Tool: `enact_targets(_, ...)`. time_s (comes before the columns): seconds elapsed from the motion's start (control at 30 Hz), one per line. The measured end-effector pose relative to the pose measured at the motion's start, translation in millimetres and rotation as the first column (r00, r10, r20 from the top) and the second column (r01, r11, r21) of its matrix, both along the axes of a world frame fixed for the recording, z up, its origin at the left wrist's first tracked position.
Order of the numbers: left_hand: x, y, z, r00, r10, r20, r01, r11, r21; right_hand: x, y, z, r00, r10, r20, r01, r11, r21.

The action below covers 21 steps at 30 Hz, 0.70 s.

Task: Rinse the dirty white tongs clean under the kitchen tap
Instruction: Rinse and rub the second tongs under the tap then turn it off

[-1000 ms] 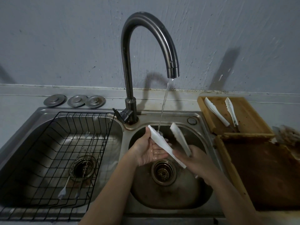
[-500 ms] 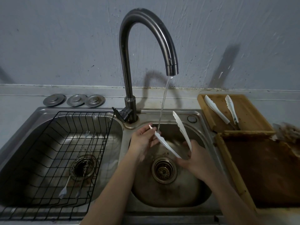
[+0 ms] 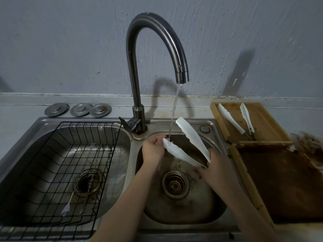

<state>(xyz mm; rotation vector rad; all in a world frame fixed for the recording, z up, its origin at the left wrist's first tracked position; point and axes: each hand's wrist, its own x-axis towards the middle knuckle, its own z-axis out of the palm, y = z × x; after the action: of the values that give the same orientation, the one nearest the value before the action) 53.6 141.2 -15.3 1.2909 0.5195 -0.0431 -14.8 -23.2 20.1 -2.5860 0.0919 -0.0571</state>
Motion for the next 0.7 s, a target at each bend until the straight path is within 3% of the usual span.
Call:
enact_targets(0.17,-4.9,-5.9,2.8,1.0,0.006,0.02,-0.004,0.997,-0.071,0.0,2.3,4.5,1.0,0.001,0.005,0.0,1.0,-0.013)
enact_targets(0.4,-3.9,0.9,1.3,0.999,0.04,0.029,-0.039,0.999,-0.037,-1.6,7.0,4.2,1.0,-0.002,-0.027,0.002,1.0,0.008)
enact_targets(0.53,-4.4,5.3,3.5,0.996,0.051,0.068,-0.057,0.993,0.103,1.4,6.3,1.8,0.999,0.034,-0.024,-0.034,0.999,0.005)
enact_targets(0.7,-7.4,3.4,10.3,0.999,-0.007,0.046,0.012,0.996,-0.093,5.2,8.6,-5.9,0.984,0.093,-0.15,-0.087,0.995,0.045)
